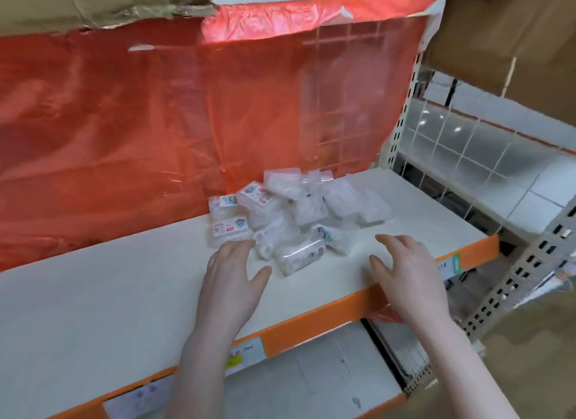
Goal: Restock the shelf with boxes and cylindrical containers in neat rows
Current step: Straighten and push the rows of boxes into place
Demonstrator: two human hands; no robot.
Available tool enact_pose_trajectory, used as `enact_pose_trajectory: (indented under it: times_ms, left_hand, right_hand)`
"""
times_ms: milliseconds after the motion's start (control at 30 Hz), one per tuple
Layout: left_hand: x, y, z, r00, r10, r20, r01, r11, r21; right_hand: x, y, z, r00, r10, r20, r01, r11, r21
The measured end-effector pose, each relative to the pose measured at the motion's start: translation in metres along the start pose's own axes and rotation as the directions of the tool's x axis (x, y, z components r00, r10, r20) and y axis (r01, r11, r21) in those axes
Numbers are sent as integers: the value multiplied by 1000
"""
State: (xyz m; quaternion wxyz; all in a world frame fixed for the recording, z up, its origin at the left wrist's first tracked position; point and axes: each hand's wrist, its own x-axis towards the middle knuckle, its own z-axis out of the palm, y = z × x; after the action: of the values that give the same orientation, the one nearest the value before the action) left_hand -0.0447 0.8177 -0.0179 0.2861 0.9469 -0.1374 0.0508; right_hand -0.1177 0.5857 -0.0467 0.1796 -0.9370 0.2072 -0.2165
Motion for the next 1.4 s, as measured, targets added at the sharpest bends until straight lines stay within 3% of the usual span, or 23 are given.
enact_pose_trajectory:
  times_ms: [233,567,1033,1400]
  left_hand:
    - [-5,31,19,996,-66,-57,67,997,24]
    - [-6,34,39,991,-132,-3,132,991,39]
    - [13,27,50,994,-112,-9,112,993,-29]
    - [25,21,56,997,-71,11,71,995,-75]
  right_hand:
    - [38,16,16,979,-167,120,153,981,115]
    - [53,13,37,960,-168,226,125,973,193]
    - [55,29,20,965,-138,223,38,915,401]
    - [64,38,-13,962,-207,176,127,916,381]
